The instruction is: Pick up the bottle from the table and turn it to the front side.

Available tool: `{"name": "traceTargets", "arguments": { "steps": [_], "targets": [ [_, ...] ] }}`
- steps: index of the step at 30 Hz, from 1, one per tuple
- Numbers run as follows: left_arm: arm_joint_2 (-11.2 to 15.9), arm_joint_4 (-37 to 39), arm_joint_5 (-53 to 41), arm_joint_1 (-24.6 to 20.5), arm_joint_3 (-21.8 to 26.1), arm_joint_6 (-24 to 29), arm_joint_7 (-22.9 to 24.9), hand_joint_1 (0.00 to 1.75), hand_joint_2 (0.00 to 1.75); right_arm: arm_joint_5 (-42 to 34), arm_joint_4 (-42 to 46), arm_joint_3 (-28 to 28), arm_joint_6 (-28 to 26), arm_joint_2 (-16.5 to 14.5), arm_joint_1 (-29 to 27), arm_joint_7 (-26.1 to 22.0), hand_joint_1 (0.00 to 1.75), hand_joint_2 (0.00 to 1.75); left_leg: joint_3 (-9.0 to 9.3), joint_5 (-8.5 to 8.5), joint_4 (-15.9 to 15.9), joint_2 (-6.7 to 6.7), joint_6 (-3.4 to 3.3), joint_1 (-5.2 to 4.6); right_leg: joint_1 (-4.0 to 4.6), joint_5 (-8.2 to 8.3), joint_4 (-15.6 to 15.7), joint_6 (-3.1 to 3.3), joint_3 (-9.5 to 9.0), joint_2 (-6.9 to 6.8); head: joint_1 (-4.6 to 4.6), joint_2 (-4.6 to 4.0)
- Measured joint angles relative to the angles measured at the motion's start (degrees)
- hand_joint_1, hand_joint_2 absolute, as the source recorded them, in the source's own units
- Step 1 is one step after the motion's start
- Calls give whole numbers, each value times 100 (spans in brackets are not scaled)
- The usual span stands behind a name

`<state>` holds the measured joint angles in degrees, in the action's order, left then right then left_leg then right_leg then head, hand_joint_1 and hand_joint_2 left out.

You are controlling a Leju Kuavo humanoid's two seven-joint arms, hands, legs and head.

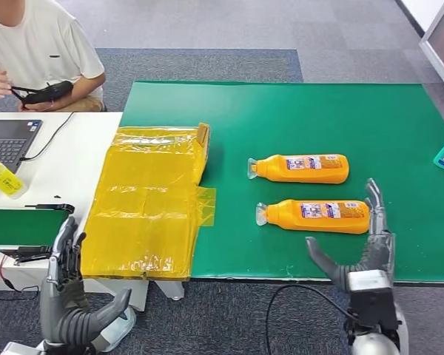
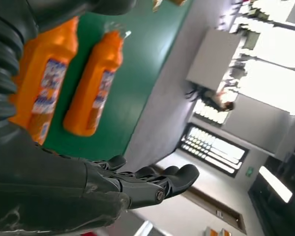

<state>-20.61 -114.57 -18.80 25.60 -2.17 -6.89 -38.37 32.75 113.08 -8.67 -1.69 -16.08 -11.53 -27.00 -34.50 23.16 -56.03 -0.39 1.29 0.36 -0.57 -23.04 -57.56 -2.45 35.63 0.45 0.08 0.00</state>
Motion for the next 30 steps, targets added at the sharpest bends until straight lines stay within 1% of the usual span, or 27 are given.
{"name": "traceTargets", "arguments": {
  "steps": [3, 4, 6, 8, 11, 17, 20, 22, 25, 30],
  "targets": [
    [0, 0, 68, 38, 29, -5, -112, 0, 175, 1329, -186, -1, -324, 253, 47, 693, 0, 175, 0, 1, 0, 0, -3, -1, -1, 0, 1, -1, -2, -1, 1, 0],
    [0, 0, 88, 51, 43, -1, -133, 0, 175, 1652, -257, -3, -388, 369, 56, 906, 0, 175, 0, 2, 0, 0, -4, -1, -2, 0, 1, -2, -2, -1, 1, 0],
    [0, 0, 133, 77, 75, 13, -150, 0, 175, 2018, -390, -25, -357, 639, 59, 1241, 0, 175, 0, 4, -1, 0, -7, -3, -4, 1, 3, -4, -3, -1, 1, 0],
    [0, 0, 169, 113, 110, 27, -155, 0, 175, 2120, -491, -82, -244, 922, 49, 1424, 0, 175, -1, 6, -1, 0, -10, -6, -7, 1, 5, -6, -3, -1, 1, 0],
    [0, 0, 178, 149, 151, 35, -156, 0, 175, 2130, -569, -164, -169, 1213, 41, 1485, 0, 175, 0, 6, -1, -1, -11, -7, -9, 1, 5, -6, -2, 0, 1, 0],
    [0, 1, 182, 164, 202, 36, -158, 0, 175, 2169, -656, -210, -116, 1465, 40, 1529, 0, 175, 2, 5, 0, 0, -9, -7, -7, 1, 4, -5, -2, 0, 0, 0],
    [0, 1, 175, 171, 228, 56, -158, 0, 175, 2301, -686, -215, 66, 1676, 31, 1709, 0, 175, 2, 5, 0, 0, -10, -7, -7, 0, 4, -6, -2, -1, 0, 0],
    [0, 0, 161, 187, 246, 92, -158, 0, 175, 2471, -708, -244, 323, 1976, 0, 1903, 0, 175, 2, 6, -1, 0, -14, -10, -11, 0, 5, -11, -5, -1, 1, 0],
    [0, -8, 167, 232, 282, 125, -164, 0, 175, 2561, -744, -374, 771, 2566, -40, 2051, 0, 175, 1, 10, -1, -1, -26, -23, -23, 1, 7, -23, -9, -1, 2, 0],
    [0, -17, 82, 283, 349, 108, -173, 0, 175, 2113, -818, -462, 1525, 3599, 45, 2115, 0, 175, 1, 13, -2, -1, -41, -37, -38, 2, 9, -34, -10, -1, 1, 0]
  ]
}}
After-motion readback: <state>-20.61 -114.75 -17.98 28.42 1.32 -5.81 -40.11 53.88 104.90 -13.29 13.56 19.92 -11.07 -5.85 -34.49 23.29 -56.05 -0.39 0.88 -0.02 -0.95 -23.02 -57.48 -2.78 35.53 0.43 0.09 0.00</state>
